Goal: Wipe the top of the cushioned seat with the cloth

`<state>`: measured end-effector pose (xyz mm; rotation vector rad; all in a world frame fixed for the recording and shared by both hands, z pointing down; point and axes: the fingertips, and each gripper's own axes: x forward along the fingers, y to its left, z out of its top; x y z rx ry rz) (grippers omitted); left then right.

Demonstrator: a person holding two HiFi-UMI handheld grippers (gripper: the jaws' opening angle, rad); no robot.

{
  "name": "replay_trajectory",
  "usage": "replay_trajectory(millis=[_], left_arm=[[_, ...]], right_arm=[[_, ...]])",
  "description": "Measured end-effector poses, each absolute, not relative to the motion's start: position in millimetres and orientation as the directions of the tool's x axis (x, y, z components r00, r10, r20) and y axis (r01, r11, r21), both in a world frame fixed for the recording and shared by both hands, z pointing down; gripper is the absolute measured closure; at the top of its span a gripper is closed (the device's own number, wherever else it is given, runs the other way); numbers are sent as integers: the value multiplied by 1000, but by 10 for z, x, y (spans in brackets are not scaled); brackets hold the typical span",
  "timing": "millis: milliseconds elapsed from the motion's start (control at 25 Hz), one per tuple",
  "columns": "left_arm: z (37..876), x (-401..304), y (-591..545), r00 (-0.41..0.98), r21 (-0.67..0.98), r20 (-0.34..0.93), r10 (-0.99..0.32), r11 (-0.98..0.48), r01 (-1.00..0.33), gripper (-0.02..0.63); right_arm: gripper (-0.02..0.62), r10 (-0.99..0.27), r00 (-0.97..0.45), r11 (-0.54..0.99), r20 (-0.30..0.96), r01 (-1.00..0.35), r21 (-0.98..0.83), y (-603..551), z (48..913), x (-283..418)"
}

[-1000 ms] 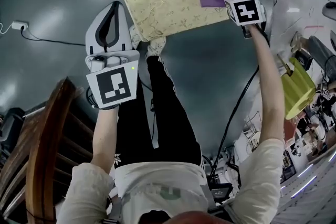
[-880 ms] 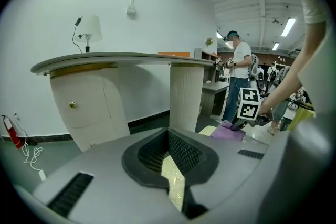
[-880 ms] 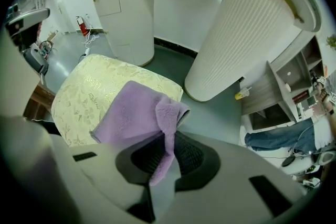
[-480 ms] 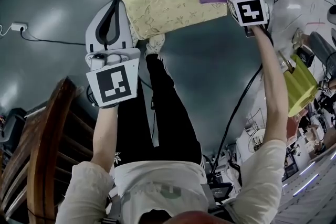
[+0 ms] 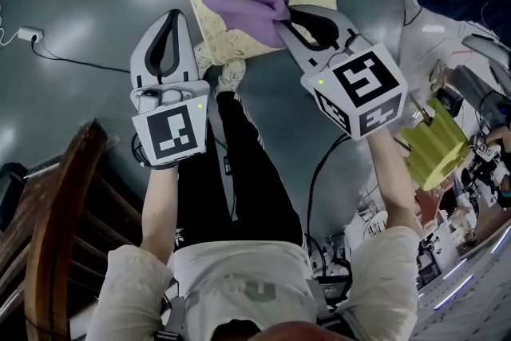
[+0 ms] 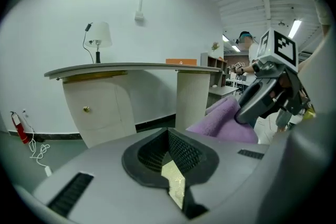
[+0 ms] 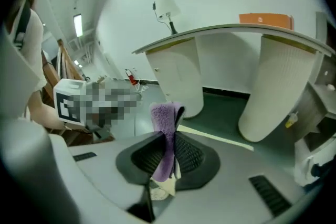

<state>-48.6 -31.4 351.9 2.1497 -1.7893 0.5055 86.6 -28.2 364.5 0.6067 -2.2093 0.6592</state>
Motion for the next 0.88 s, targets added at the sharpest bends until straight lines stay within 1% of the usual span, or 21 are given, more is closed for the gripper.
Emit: replay_trajectory(millis=[200,320,440,600,720,880], left_arm=[[3532,-787,-150,103,-9,460,-882,-121,-993,601],[3547,-932,-112,78,-17,459,-885,-96,-995,601],[3570,-1003,-21,55,-19,462,-885,-72,-997,601],[3677,-1143,64,14,-19,488,-873,-27,-999,601],[3708,-1244,79,-9,-15,489,-872,2,-1000,601],[3777,-1211,80,-9,-7,485,-874,6,-1000,601]], right_arm=[[535,-34,-679,763,733,-492,-420,360,3944,201],[535,10,-677,754,736,-478,-451,620,4374,-106],[535,60,-637,746,768,-483,-459,905,4878,-317],[535,101,-575,731,812,-511,-452,1041,5318,-414],[535,107,-515,749,850,-520,-410,1023,5481,-382],[535,109,-468,773,877,-514,-370,1008,5619,-275]])
